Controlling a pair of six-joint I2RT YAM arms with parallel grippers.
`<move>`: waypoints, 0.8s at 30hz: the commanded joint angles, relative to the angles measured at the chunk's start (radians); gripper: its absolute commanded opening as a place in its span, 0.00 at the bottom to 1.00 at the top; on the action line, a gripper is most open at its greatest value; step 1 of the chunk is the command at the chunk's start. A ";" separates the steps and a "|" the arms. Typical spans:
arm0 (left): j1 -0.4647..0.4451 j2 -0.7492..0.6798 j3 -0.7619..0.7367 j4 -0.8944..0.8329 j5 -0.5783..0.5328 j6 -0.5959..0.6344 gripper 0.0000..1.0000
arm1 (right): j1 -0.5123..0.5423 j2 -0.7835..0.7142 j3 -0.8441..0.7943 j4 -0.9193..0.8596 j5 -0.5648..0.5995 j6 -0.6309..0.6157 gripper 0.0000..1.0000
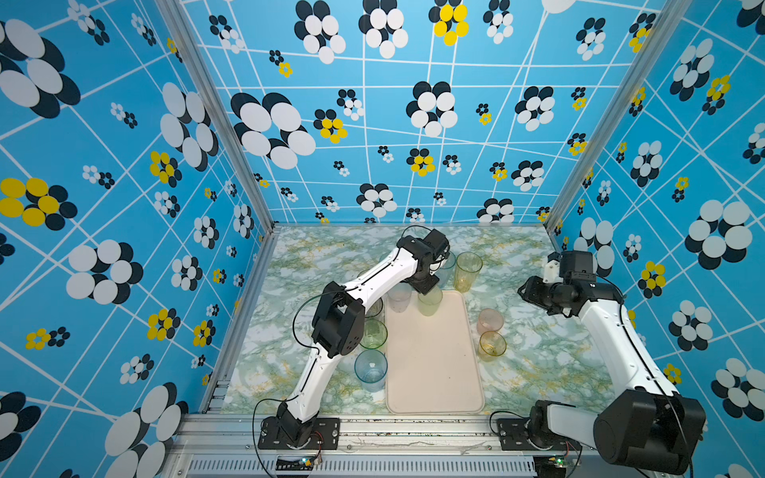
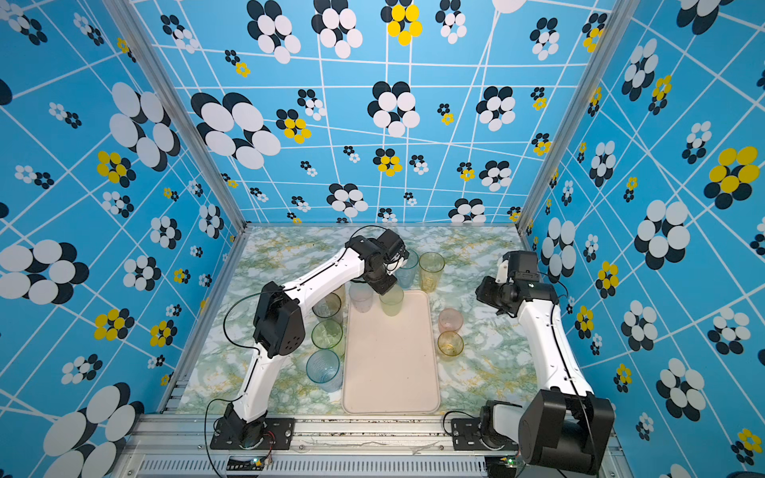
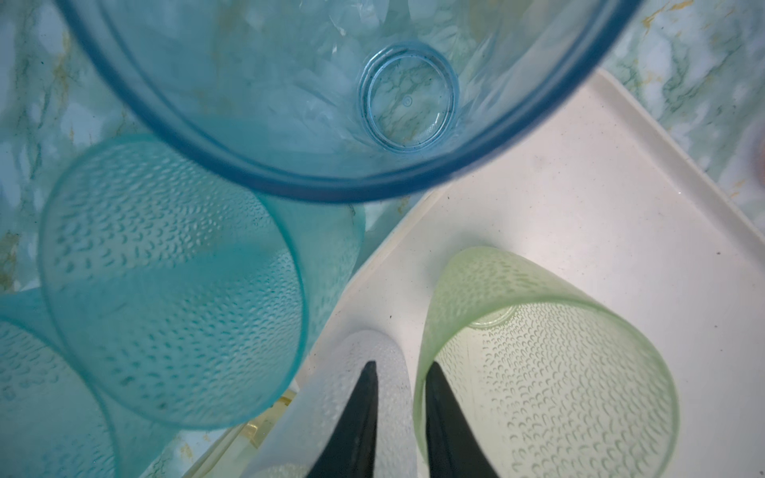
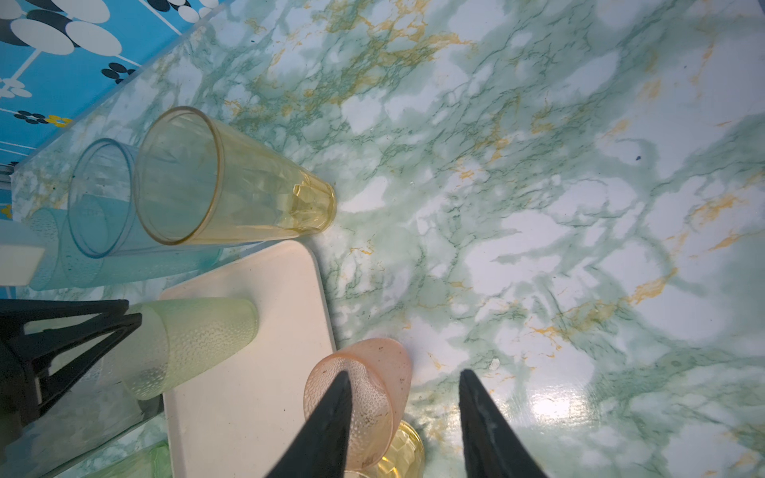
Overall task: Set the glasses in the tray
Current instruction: 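Lower the green cup onto the tray beside the white cup, open left gripper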
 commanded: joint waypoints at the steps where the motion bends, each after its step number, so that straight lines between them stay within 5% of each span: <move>1: 0.008 -0.047 -0.028 0.020 -0.019 0.007 0.23 | 0.012 -0.006 0.016 -0.034 0.024 -0.017 0.45; 24: 0.004 -0.083 -0.078 0.090 -0.065 0.019 0.23 | 0.015 -0.027 -0.002 -0.048 0.033 -0.012 0.45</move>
